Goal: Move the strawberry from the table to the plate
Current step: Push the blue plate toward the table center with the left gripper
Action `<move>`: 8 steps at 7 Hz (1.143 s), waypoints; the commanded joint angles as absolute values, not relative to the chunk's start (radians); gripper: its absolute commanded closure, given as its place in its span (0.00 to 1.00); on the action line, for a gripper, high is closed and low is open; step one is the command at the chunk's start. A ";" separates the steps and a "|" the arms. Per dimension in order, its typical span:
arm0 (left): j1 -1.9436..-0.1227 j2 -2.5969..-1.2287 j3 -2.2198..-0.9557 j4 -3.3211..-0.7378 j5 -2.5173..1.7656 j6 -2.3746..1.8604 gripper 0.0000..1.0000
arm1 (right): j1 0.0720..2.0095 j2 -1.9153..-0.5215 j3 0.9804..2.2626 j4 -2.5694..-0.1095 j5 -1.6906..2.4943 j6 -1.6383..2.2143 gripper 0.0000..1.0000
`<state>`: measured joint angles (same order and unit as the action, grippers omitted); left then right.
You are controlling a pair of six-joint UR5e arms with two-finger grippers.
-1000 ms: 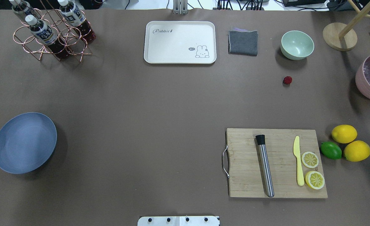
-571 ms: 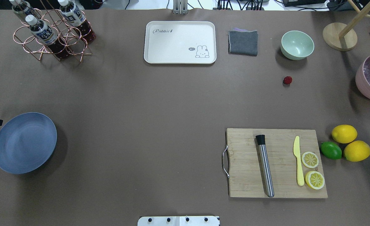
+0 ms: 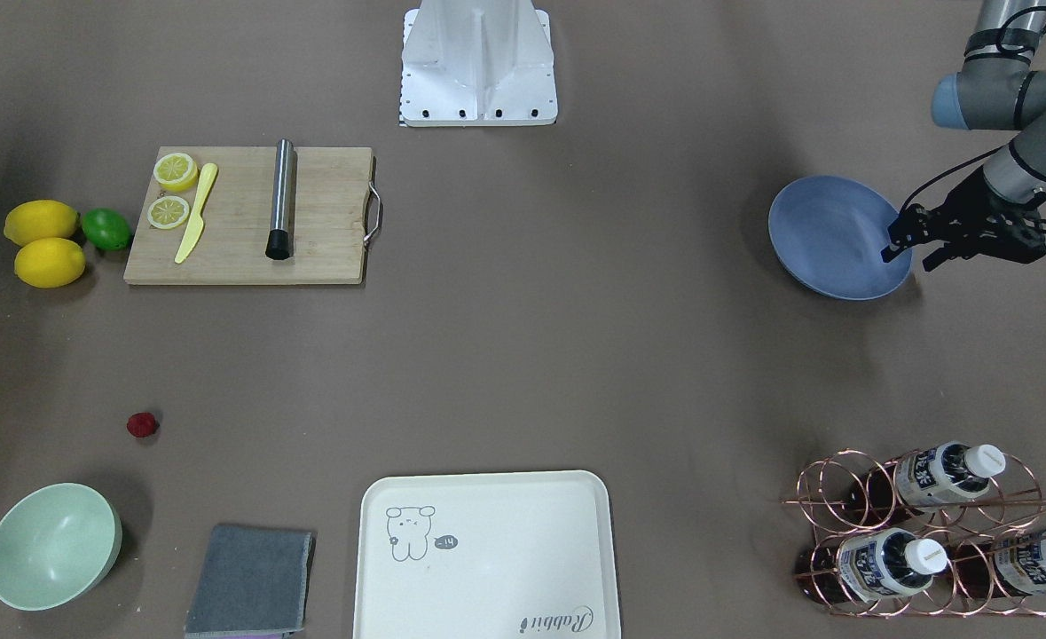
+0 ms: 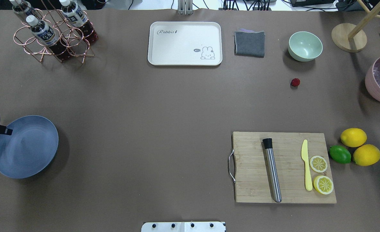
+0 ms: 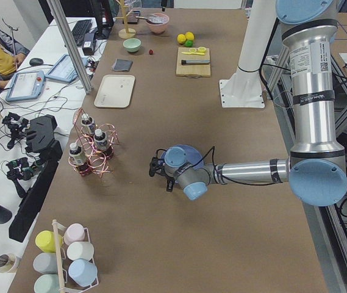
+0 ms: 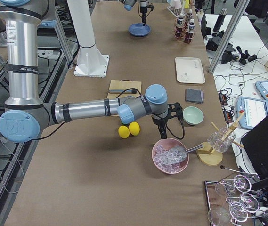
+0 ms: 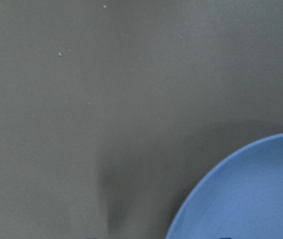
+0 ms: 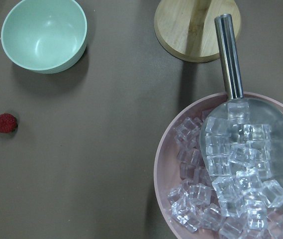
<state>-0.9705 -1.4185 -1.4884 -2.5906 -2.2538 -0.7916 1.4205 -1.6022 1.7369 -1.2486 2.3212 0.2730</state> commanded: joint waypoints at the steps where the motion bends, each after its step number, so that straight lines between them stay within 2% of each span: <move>1: -0.956 -1.420 -1.499 -2.589 -2.261 -0.795 1.00 | 1.419 -1.598 1.736 -1.249 2.319 0.273 0.00; 4: -0.985 -1.448 -1.587 -2.532 -2.411 -0.830 1.00 | 1.414 -1.565 1.732 -1.250 2.318 0.291 0.00; 6: -0.992 -1.578 -1.692 -2.366 -2.407 -0.993 1.00 | 1.331 -1.487 1.729 -1.249 2.306 0.485 0.00; 8: -0.923 -1.752 -1.704 -2.282 -2.355 -1.168 1.00 | 1.177 -1.390 1.724 -1.249 2.213 0.682 0.00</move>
<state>-0.9701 -1.6466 -1.6926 -2.3427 -2.3884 -1.0701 1.2727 -1.4544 1.7284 -1.2487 2.2701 0.5555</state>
